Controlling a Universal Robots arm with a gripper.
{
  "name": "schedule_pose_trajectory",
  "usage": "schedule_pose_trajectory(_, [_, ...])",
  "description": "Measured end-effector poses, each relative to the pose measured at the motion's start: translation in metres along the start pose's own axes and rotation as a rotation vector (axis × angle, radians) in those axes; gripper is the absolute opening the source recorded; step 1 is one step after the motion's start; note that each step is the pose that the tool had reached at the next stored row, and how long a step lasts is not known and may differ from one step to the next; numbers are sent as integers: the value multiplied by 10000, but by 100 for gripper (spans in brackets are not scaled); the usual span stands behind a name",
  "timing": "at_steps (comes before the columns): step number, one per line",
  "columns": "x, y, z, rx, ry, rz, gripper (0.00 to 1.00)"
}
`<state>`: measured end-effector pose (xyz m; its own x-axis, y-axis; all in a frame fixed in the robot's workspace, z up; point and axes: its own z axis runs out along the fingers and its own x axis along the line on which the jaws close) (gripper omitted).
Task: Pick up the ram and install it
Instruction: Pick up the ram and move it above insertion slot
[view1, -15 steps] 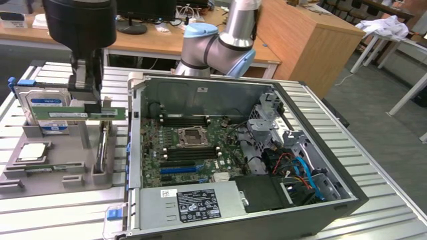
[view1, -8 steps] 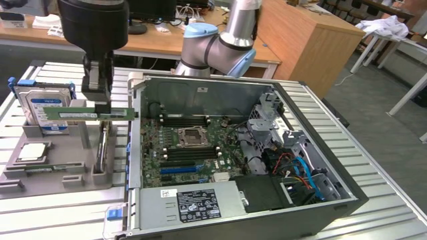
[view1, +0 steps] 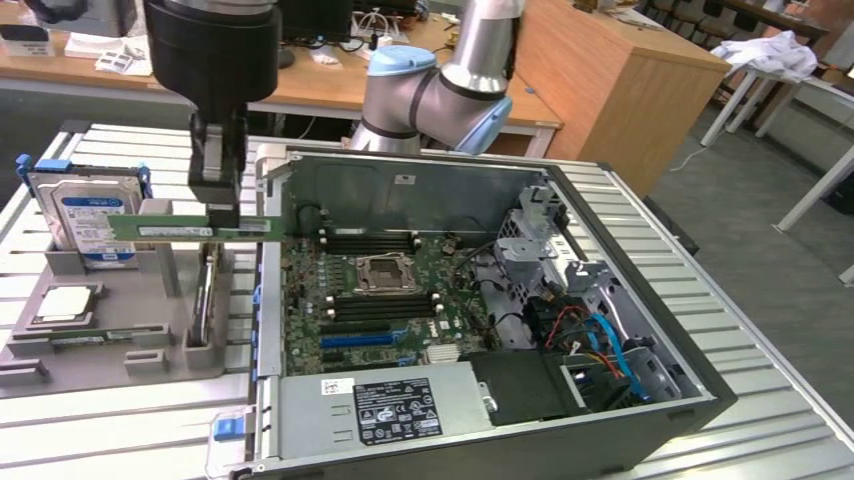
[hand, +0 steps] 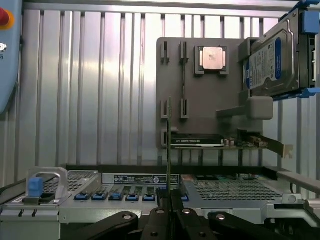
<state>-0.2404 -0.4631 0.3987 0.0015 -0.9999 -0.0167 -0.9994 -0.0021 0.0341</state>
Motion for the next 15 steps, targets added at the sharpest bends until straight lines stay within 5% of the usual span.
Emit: schedule_pose_trajectory(15, [14,-267,-9,0,0,-1,12])
